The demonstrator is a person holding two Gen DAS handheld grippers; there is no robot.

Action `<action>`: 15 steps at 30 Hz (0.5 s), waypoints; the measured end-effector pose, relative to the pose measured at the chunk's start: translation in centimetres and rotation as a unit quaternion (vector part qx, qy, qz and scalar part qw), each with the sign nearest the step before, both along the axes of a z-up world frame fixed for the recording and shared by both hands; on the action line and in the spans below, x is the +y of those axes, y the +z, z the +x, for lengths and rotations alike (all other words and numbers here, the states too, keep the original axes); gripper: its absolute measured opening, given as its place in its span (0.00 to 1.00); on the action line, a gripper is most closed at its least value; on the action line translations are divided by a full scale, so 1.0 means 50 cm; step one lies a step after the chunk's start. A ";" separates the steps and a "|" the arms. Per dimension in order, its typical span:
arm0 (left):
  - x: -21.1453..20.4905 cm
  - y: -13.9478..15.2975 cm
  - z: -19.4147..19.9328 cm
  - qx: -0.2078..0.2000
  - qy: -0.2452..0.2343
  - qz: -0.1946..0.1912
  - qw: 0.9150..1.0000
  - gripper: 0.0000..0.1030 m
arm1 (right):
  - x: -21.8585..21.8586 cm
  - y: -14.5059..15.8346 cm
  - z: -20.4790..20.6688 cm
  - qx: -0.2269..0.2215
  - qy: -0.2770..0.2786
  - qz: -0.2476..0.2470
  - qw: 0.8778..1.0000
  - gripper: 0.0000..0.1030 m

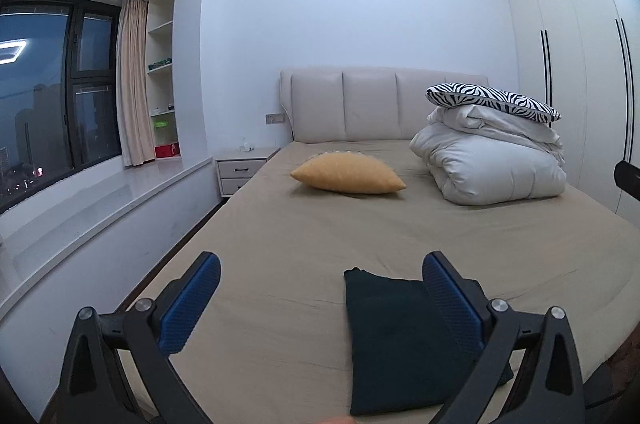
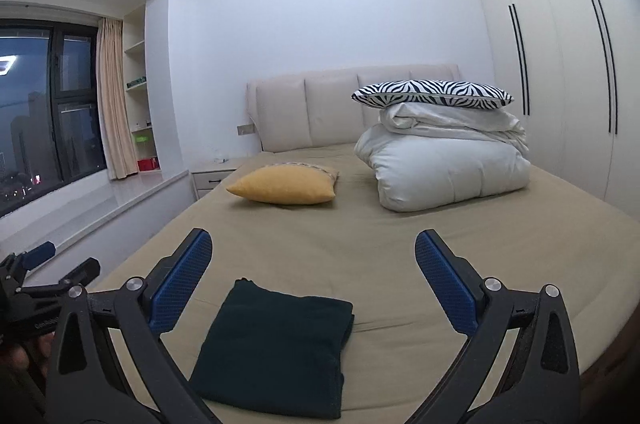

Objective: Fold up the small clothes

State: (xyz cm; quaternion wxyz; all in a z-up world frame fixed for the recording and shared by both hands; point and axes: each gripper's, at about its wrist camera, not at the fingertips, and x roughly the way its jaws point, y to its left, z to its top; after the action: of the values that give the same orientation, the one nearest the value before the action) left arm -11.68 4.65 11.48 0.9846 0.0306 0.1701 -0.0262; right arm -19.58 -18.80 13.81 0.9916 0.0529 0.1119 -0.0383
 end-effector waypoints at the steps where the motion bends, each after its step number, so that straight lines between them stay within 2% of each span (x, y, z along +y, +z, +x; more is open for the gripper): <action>1: -0.003 -0.010 0.005 0.013 0.000 0.000 1.000 1.00 | 0.010 0.002 -0.014 -0.002 0.002 -0.005 1.000 1.00; 3: -0.015 -0.042 0.021 0.042 0.001 0.005 0.999 1.00 | 0.017 0.007 -0.031 0.012 0.001 -0.019 1.000 1.00; 5: -0.022 -0.070 0.038 0.073 -0.006 0.003 0.997 1.00 | 0.021 -0.011 -0.032 0.045 0.001 -0.020 0.999 1.00; 10: -0.041 -0.134 0.065 0.122 -0.007 0.017 0.992 1.00 | 0.031 -0.125 0.020 0.169 -0.019 -0.009 0.985 1.00; 13: -0.039 -0.172 0.080 0.153 -0.008 0.014 0.988 1.00 | 0.022 -0.197 0.055 0.222 -0.034 0.009 0.974 1.00; 15: -0.039 -0.195 0.086 0.164 -0.004 0.020 0.986 1.00 | 0.018 -0.229 0.065 0.238 -0.045 0.009 0.970 1.00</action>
State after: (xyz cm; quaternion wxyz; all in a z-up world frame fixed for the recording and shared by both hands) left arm -7.39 2.71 1.74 0.9424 0.0458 0.3298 -0.0318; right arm -16.33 -17.88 2.35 0.9331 0.0564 0.3425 -0.0937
